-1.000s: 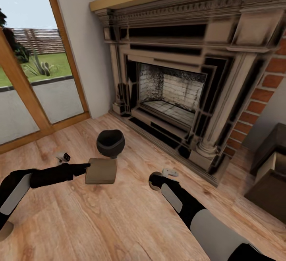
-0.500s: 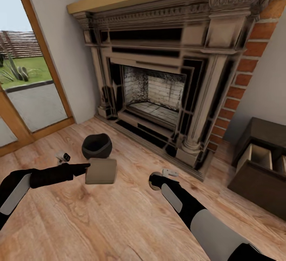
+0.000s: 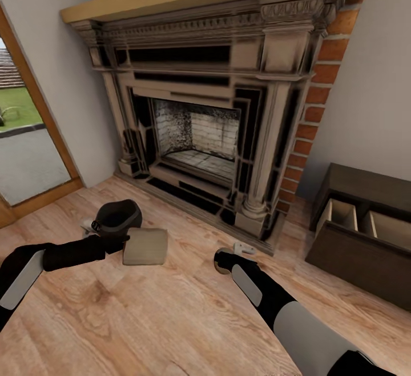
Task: Place each of the two pumpkins and all three candles from the living room inside a cabinet in the living room (use any cabinet), then make sure every cabinet is closed, and position the cauldron so it is next to a table in the living room.
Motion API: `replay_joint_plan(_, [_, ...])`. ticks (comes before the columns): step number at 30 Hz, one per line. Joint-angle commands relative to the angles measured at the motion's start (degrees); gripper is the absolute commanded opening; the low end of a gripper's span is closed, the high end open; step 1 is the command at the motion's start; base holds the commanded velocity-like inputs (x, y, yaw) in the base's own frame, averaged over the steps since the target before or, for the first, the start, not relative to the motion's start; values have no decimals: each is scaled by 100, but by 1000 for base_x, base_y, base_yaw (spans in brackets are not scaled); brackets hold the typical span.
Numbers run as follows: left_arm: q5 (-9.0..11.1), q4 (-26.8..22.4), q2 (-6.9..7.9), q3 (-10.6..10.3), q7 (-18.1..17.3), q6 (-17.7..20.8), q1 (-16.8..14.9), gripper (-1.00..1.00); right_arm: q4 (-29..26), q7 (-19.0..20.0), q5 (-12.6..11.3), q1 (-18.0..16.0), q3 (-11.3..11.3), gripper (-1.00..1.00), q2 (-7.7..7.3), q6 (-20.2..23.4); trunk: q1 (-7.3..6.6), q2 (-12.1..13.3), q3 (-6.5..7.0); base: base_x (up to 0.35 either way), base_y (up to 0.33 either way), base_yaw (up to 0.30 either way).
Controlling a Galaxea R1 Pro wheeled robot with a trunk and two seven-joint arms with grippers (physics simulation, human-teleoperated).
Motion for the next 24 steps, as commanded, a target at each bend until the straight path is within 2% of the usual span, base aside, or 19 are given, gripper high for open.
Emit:
replay_joint_plan(1, [55, -1, 6, -8, -8, 49, -3, -100, -8, -46, -30, -7, 24, -100, -3, 12, -1, -2, 1, 0, 0, -243])
replay_joint_plan(10, [51, -1, 6, -8, -8, 48, -3, -100, -8, -46, -30, -7, 21, -100, -3, 12, -1, -2, 54, -38, -39, -243])
replay_joint_plan(24, [53, -52, 6, -10, -8, 47, -3, -100, -8, -46, -33, -7, 20, -100, -3, 12, -1, -2, 136, -120, -239, -241])
